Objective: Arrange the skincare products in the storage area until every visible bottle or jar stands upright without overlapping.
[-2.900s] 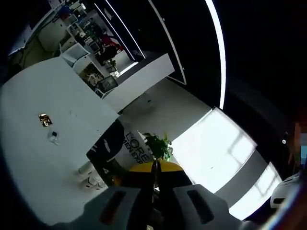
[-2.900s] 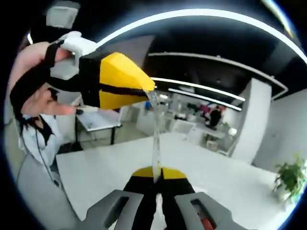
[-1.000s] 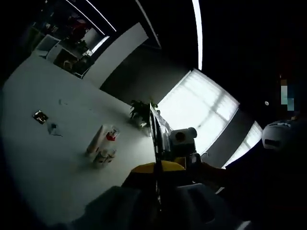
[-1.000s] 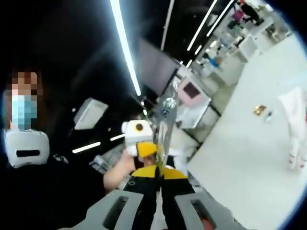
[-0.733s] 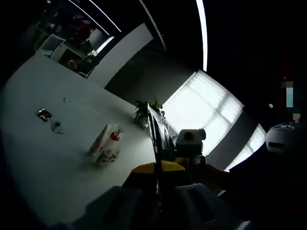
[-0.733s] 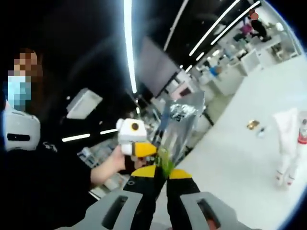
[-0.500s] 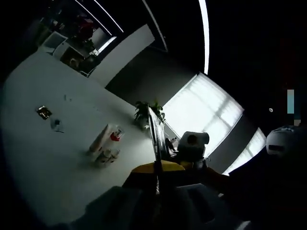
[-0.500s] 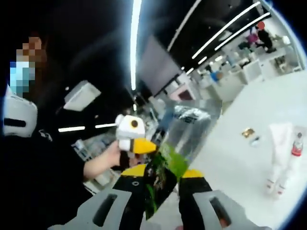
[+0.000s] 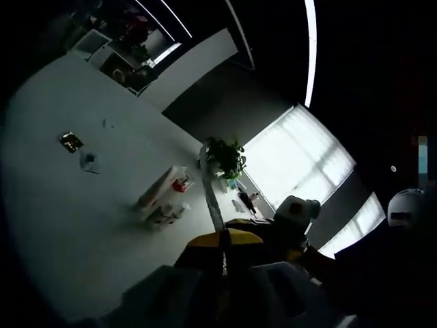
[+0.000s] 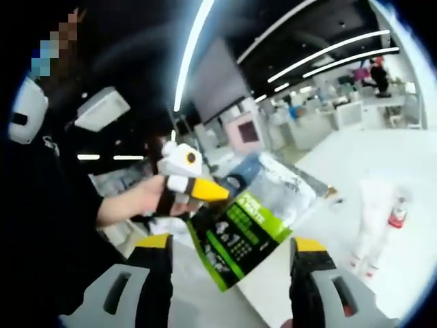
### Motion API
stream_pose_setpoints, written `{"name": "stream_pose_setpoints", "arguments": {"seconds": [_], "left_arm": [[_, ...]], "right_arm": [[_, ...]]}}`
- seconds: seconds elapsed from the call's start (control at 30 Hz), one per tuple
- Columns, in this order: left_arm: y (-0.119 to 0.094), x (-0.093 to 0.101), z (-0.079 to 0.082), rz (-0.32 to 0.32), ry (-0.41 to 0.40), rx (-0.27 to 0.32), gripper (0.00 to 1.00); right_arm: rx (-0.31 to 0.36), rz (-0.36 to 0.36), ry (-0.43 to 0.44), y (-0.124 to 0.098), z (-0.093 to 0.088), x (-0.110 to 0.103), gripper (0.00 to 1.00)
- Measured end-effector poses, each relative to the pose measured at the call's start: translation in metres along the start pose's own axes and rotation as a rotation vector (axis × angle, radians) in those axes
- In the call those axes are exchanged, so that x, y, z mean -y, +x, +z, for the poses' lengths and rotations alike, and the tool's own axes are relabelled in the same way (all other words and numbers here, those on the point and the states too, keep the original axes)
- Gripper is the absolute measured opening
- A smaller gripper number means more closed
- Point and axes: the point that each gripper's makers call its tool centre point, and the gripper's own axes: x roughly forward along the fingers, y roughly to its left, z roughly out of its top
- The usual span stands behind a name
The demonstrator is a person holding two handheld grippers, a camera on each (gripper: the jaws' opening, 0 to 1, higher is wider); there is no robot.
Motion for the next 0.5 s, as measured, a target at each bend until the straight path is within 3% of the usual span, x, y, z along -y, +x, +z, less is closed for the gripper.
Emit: {"name": "stream_pose_setpoints", "arguments": {"seconds": [0.5], "left_arm": [[0.03,-0.054,-0.005,0.058,-0.057,-0.04,0.01]], "right_arm": [[0.004,-0.107,0.027,-0.015,-0.013,0.026,0.99]]}}
